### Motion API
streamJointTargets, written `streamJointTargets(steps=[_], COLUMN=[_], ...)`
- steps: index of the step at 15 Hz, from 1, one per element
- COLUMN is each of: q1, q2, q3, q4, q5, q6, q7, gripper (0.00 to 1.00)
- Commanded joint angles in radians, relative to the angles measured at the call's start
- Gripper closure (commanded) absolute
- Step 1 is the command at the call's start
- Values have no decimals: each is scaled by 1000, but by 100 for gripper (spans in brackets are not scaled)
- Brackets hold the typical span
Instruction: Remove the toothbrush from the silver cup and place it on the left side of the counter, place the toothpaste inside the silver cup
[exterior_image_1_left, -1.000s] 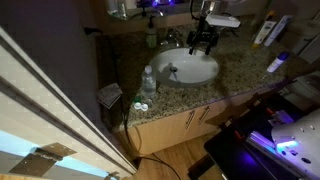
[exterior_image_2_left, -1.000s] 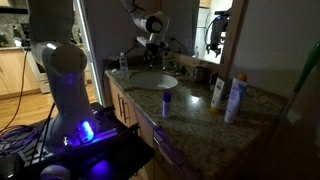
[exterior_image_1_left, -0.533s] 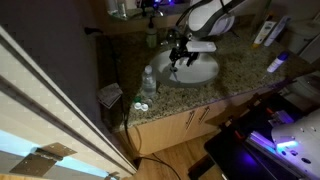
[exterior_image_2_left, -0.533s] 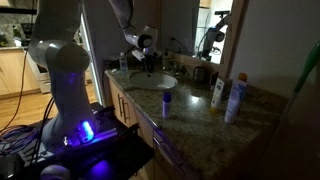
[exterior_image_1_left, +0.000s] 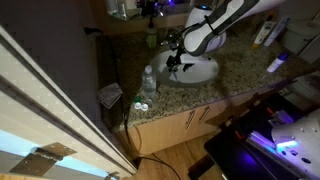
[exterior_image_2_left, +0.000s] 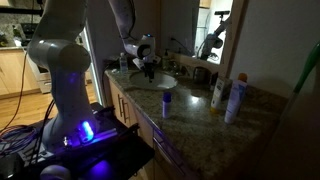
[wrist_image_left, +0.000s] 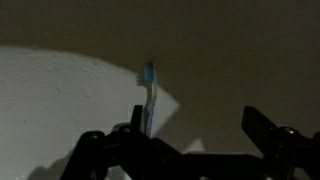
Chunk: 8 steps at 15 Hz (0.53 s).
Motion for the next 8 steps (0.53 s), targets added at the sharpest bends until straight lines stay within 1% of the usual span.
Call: streamJointTargets(steps=[1,5,8], q1=[31,58,84], q2=[40,79,97], q3=[-46,-84,-113], q4=[-5,-5,-1], q5=[-47,-70,-76], q6=[70,150,153], q7=[35,55,66], gripper=[0,0,0])
